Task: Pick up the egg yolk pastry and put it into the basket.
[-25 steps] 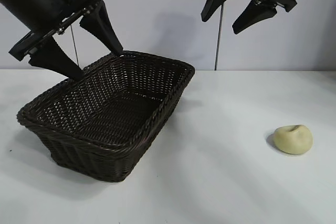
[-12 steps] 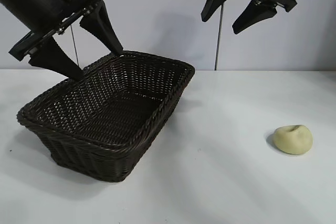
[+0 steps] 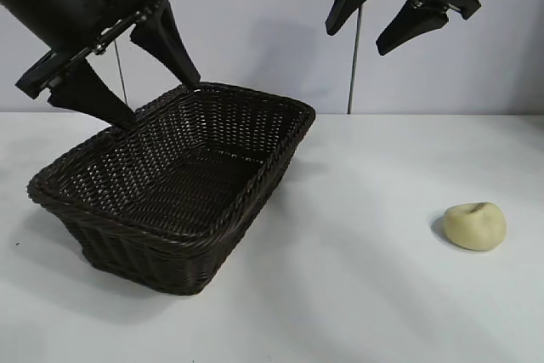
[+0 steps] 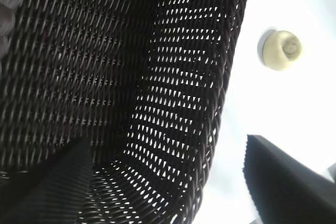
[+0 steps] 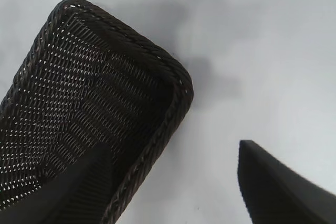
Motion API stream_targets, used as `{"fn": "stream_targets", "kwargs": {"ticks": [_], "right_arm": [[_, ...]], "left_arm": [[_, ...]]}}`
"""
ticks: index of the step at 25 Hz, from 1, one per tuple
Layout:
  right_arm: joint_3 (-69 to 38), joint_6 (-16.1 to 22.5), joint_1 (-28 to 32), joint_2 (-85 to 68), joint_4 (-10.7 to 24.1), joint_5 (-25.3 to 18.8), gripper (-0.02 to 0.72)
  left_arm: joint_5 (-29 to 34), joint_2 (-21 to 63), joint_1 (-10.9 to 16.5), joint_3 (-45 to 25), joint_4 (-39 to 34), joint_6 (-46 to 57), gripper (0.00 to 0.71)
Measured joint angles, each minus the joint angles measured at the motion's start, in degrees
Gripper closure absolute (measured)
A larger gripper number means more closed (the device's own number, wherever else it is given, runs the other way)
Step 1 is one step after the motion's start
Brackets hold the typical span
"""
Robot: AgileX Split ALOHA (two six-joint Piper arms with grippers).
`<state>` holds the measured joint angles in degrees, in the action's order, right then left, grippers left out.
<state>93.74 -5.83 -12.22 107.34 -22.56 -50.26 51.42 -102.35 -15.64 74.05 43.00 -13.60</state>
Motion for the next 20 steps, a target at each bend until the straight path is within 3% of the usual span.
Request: {"fn": "stream_targets", "kwargs": {"ticks": [9,20], "right_arm": [[0.00,0.00,0.00,0.00,0.00,0.00,0.209],[0.00,0.00,0.00,0.00,0.05,-0.87,0.209]], "left_arm": [[2.85,3.26,0.00,0.00,0.41,5.32,0.136],[4.03,12.82,0.00,-0.05,-12.65,28.50,0.136]]}}
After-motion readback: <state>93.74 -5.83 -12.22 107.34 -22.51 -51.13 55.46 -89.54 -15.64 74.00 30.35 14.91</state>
